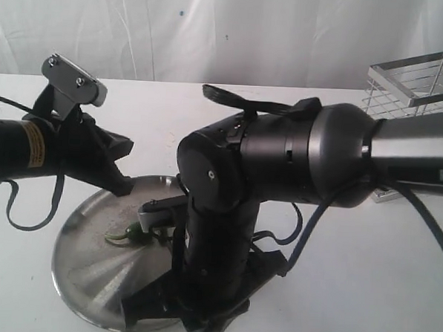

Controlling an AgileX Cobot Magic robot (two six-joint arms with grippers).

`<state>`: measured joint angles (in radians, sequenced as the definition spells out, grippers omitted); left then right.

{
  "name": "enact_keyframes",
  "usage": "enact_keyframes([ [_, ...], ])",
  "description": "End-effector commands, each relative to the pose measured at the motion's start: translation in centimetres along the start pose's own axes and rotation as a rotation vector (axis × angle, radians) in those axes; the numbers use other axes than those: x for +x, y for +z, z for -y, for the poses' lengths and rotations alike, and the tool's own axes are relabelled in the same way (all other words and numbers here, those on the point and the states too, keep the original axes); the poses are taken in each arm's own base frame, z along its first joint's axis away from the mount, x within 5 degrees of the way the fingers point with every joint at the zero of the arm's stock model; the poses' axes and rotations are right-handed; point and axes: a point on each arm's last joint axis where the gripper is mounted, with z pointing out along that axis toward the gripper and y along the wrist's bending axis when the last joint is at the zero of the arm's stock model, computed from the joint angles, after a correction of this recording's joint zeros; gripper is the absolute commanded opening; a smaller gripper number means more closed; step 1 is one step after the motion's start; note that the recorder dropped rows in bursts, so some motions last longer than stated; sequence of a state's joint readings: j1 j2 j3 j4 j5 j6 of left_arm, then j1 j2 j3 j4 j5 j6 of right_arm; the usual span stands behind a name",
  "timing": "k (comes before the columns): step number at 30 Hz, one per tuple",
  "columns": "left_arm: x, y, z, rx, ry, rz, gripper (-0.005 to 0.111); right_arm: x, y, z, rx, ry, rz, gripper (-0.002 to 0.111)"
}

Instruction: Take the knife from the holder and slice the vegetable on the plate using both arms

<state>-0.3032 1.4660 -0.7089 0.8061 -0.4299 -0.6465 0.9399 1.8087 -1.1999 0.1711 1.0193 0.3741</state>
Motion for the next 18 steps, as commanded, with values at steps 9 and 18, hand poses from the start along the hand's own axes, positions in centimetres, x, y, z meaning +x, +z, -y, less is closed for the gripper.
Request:
enact_keyframes([
  [9,3.0,2.6,-0.4,-0.034,-0.096,-0.149,0.000,-1.9,-0.9,-1.1,-0.143,0.109,0.118,0.000],
  [18,2.8,2.8,-0.3,-0.030,-0.107,-0.112,0.000,-2.1,0.6,-1.1,-0.129,0.125,0.065,0.000],
])
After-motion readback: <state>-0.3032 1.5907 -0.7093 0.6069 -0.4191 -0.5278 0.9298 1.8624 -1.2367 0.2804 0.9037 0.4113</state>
